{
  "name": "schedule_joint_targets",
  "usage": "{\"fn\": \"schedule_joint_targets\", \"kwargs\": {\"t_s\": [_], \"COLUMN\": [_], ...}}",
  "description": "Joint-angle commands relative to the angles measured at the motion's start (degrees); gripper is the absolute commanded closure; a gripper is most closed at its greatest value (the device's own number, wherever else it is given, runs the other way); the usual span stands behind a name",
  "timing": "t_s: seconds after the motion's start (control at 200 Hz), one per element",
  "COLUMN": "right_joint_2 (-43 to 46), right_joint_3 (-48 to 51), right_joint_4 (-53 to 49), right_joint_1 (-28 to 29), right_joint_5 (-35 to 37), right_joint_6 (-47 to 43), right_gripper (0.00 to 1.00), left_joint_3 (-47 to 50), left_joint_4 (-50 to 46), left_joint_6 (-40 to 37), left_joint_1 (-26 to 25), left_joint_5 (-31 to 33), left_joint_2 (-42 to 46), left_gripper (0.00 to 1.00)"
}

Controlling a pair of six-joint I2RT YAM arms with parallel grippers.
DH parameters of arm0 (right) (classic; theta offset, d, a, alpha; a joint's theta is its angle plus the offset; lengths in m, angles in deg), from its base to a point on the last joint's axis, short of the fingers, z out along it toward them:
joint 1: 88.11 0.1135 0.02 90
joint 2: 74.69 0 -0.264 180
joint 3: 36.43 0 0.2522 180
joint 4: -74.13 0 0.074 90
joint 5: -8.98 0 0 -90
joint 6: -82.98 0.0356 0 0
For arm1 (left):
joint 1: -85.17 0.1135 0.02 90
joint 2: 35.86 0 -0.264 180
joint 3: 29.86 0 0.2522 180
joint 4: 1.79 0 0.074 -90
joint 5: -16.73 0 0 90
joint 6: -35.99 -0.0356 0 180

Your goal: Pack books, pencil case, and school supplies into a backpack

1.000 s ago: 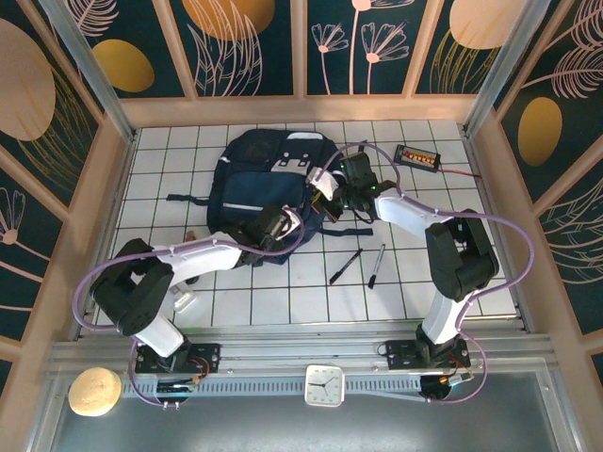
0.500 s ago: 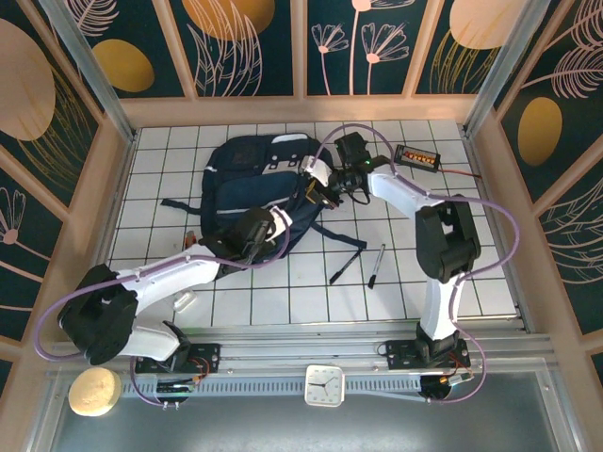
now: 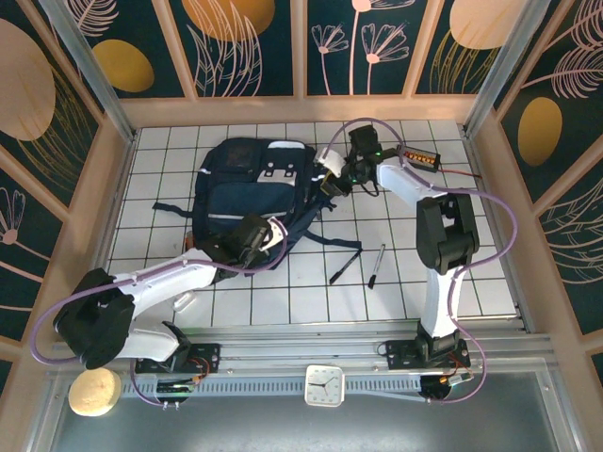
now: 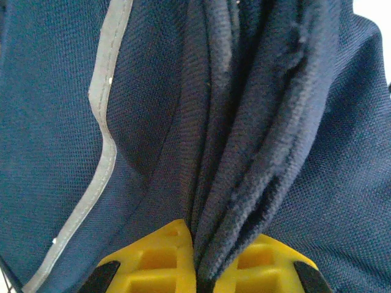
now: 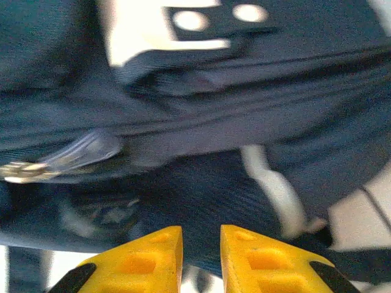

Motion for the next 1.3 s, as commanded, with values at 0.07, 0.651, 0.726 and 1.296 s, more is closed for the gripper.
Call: {"fn": "schedule_joint_targets", "kwargs": {"t_s": [0.07,0.651,0.726,1.296], "right_joint_2": [-1.3,7.1,7.5,11.3], "right_joint_3": [-1.0,13.0,13.5,20.5], "right_joint_4": [3.5,16.1,19.0,19.0], "right_joint_1": [0.6,5.6,7.5,10.5], "right_joint_5": [-0.3,-3.7,-3.4,-12.6], "right_joint_6": [0.8,-0.2,0.2,-0.2], "right_gripper": [0.97,0.56,0.56,0.57], "left_joint_3": [1.3,-1.1,-1.5,-2.8], "left_joint_4": [-5.5,-7.4,-7.6,-7.4], "left_joint_6": [0.3,2.6,2.7,3.6], "left_joint_1": [0.1,0.1,0.1,0.1], "left_joint_5": [-1.1,-1.4,-1.3,-0.4], "left_joint_2": [0.8,1.7,2.1,1.5], "left_gripper": [1.00,1.00,1.00,1.00]}}
